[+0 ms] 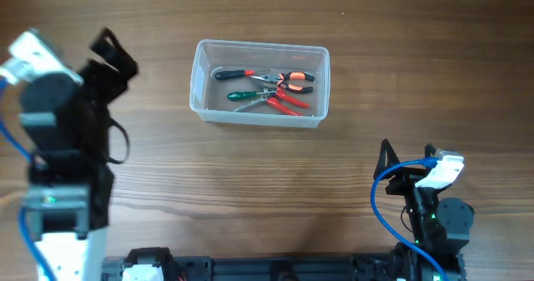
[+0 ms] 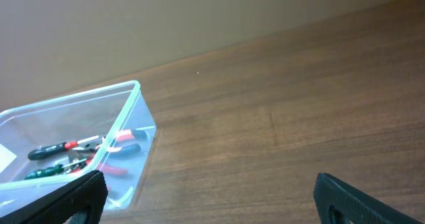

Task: Pack container

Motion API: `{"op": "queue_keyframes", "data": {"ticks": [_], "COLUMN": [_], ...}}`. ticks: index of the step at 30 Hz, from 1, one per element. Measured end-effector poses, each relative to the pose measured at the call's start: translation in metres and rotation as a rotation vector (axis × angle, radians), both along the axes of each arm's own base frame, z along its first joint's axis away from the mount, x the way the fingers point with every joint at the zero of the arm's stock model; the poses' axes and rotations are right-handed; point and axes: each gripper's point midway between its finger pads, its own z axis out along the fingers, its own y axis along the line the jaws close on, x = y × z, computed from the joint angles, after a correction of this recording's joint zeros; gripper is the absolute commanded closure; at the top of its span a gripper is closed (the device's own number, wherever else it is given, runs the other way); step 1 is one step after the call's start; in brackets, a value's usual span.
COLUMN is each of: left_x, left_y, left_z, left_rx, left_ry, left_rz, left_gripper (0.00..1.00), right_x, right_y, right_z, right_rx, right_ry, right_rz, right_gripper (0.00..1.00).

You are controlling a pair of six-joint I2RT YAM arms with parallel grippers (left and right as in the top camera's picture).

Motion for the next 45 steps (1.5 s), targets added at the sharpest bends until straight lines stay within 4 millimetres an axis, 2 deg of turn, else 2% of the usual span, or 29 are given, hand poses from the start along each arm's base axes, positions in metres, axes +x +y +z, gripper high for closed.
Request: {"op": "queue_keyframes", "data": {"ticks": [4, 6, 8, 15, 24, 40, 45], "left_x": [-0.011, -0.024, -0.036, -0.07, -0.091, -0.096, -0.094], "left_y": [-0.008, -0.01, -0.011, -0.013, -0.013, -0.015, -0.025], "left_z": [-0.058, -0.079, -0.091, -0.117, -0.149, -0.191, -0.209], "left_rx": [0.044, 0.083, 0.127, 0.22, 0.258, 0.264, 0.259], "left_ry": [-0.015, -0.015, -0.028, -0.055, -0.062, -0.072, -0.041], "left_rz": [-0.061, -0.082, -0.097, -0.122, -0.128, -0.139, -0.189], "left_gripper": [0.0, 0.0, 0.0, 0.0, 0.0, 0.0, 0.0], "right_x": [0.0, 0.0, 0.0, 0.0, 0.0, 0.0, 0.0], "right_y": [0.0, 0.0, 0.0, 0.001, 0.001, 0.001, 0.001], "right_z": [0.0, 0.0, 0.0, 0.0, 0.0, 0.0, 0.0], "right_rx": [0.0, 0.0, 0.0, 0.001, 0.001, 0.001, 0.001], "right_ry": [0.0, -0.002, -0.002, -0.002, -0.002, -0.002, -0.002], "right_rz": [0.0, 0.0, 0.001, 0.003, 0.003, 0.003, 0.003], "right_gripper": [0.0, 0.0, 0.0, 0.0, 0.0, 0.0, 0.0]}}
